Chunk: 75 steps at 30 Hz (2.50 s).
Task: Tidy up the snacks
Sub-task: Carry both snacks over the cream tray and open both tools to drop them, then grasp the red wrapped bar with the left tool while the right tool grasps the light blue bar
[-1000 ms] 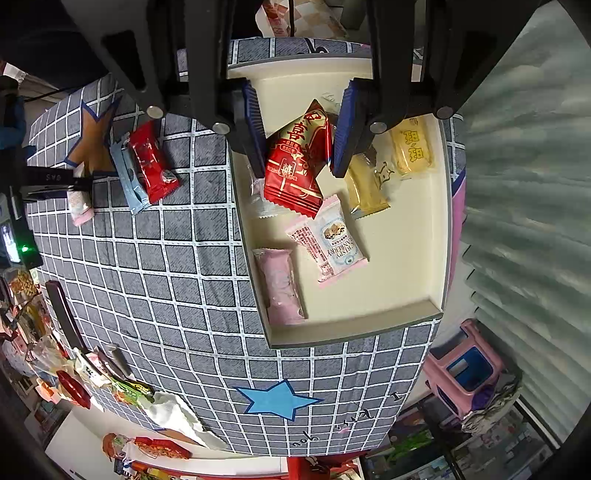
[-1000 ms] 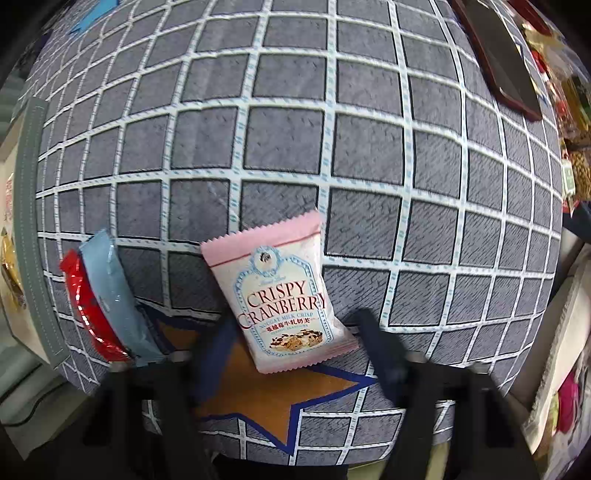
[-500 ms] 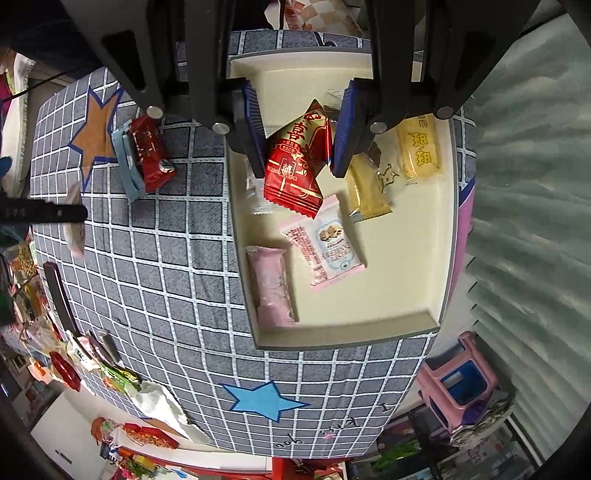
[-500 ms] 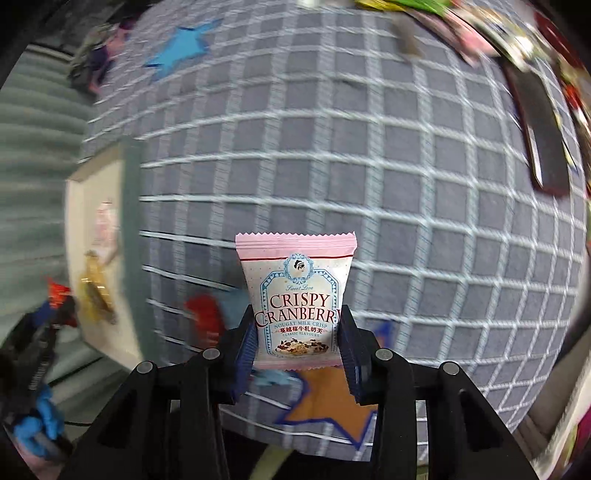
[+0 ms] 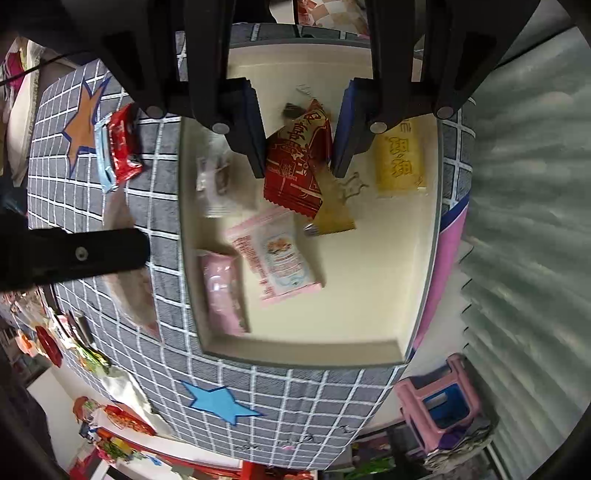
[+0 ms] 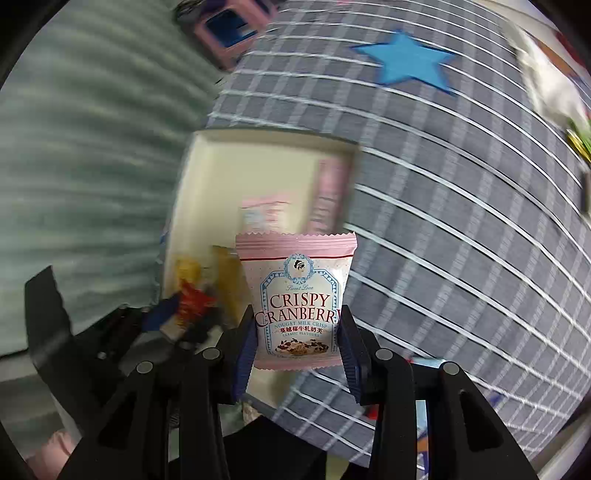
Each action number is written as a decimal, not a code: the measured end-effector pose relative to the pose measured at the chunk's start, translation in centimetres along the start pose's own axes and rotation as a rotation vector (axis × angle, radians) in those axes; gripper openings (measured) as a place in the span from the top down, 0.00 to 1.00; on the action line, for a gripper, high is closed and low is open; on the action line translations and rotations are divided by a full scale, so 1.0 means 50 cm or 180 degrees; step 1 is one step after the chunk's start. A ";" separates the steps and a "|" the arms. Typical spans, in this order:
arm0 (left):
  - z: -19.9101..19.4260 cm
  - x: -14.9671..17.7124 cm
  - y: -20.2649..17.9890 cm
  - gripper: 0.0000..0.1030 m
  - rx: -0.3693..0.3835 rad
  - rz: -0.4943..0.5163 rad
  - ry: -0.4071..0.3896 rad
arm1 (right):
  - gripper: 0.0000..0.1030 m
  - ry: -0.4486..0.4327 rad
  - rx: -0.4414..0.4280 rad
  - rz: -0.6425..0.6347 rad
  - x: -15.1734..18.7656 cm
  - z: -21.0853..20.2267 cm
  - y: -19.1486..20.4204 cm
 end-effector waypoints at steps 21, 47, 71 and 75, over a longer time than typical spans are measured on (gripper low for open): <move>0.002 0.021 -0.041 0.17 -0.0086 0.0355 0.0141 | 0.01 0.0443 0.0509 0.0830 0.176 0.041 -0.194; -0.005 0.078 -0.219 0.17 -0.0008 0.1257 0.0408 | 0.01 0.0467 0.0828 0.1105 0.292 0.070 -0.286; 0.159 0.163 -0.362 0.17 -0.0313 0.0734 0.0701 | 0.01 0.0489 0.0711 0.1524 0.412 0.071 -0.440; 0.184 0.182 -0.354 0.02 -0.0386 0.0660 0.0723 | 0.00 0.0581 0.0854 0.1402 0.448 0.093 -0.410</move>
Point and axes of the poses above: each gripper's, at about its wrist camera, not at the fingertips, and z roughly the way its jaws point, y to its left, x to its underside, the point moved 3 cm from there along z, roughly the way its jaws point, and after that the axes turned 13 degrees about -z, right-handed, at the moved point
